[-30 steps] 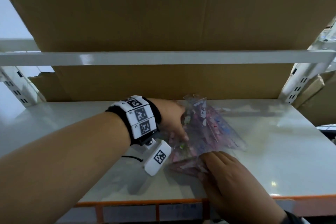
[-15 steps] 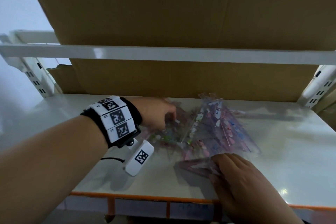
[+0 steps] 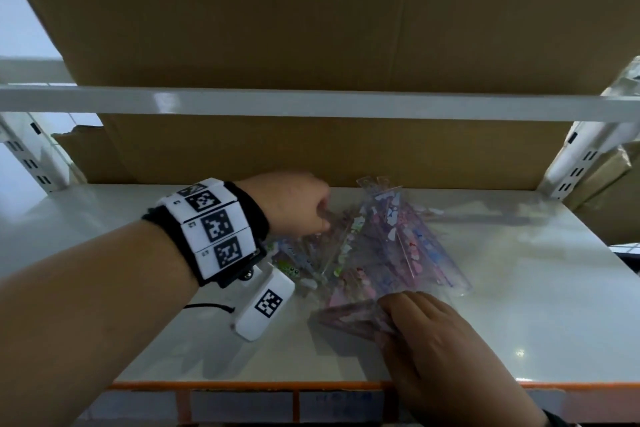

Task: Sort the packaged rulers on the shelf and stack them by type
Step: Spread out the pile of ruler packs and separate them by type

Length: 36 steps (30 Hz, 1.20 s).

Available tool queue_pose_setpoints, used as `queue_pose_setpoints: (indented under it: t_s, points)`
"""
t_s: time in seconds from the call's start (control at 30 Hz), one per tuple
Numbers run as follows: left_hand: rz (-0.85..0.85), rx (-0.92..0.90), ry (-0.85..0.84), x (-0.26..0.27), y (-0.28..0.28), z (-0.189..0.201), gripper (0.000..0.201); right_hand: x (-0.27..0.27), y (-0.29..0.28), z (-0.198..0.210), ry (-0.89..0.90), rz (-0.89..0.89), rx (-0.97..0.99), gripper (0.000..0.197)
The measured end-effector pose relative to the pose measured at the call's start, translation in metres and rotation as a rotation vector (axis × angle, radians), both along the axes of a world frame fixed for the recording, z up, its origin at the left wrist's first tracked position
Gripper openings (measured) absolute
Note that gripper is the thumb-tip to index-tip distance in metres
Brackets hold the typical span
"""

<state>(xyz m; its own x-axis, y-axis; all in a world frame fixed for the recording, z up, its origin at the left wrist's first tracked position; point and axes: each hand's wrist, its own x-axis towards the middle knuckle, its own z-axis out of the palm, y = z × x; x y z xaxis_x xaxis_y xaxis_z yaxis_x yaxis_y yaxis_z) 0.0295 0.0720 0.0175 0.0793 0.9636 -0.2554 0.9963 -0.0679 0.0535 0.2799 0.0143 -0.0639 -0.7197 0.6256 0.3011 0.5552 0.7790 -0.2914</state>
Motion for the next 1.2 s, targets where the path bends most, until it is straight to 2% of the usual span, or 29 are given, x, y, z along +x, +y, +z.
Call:
queue_pose_setpoints:
  t_s: [0.13,0.2,0.27,0.33,0.43,0.5,0.63,0.7,0.83,0.9,0.97,1.07,1.1,1.2]
  points:
    - [0.089,-0.157,-0.098,0.029,0.012,-0.009,0.068,0.000,-0.002,0.003,0.007,0.003,-0.004,0.023]
    - [0.102,-0.204,-0.079,0.039,0.014,-0.013,0.074,0.000,-0.002,0.004,0.012,-0.001,-0.010,0.021]
    - [0.125,-0.203,-0.089,0.044,0.015,-0.017,0.064,-0.001,-0.001,0.004,0.014,-0.004,-0.001,0.021]
    - [0.164,-0.213,-0.171,0.042,0.015,-0.019,0.051,0.001,0.000,0.003,0.007,-0.009,-0.002,0.025]
    - [0.244,-0.202,-0.420,0.026,0.011,-0.013,0.034,0.000,0.001,0.002,-0.002,-0.014,0.034,0.029]
    - [0.300,-0.178,-0.545,0.014,0.007,-0.007,0.033,0.000,0.002,0.001,-0.009,-0.012,0.042,0.030]
    - [0.451,-0.242,-0.868,-0.013,-0.007,-0.003,0.018,0.000,0.002,0.001,-0.024,-0.021,0.047,0.035]
    - [0.493,-0.194,-0.916,-0.025,-0.014,-0.002,0.011,-0.001,0.001,0.002,-0.012,-0.018,0.046,0.034]
    - [0.527,-0.133,-0.832,-0.047,-0.029,0.000,0.007,-0.001,0.002,0.001,-0.009,-0.013,0.068,0.038]
    - [0.517,-0.150,-0.734,-0.059,-0.039,-0.002,0.012,-0.002,0.002,0.002,-0.019,-0.011,0.069,0.044]
    - [0.498,-0.159,-0.557,-0.069,-0.048,-0.003,0.023,-0.003,0.002,0.002,-0.015,0.002,0.080,0.040]
    - [0.449,-0.081,-0.109,-0.082,-0.057,0.001,0.040,-0.005,0.003,0.002,-0.007,0.010,0.078,0.035]
    - [0.431,-0.049,-0.006,-0.084,-0.058,0.003,0.041,-0.005,0.003,0.001,-0.011,0.007,0.075,0.035]
    - [0.380,0.038,0.070,-0.077,-0.057,0.015,0.037,-0.006,0.002,0.003,-0.020,-0.005,0.071,0.032]
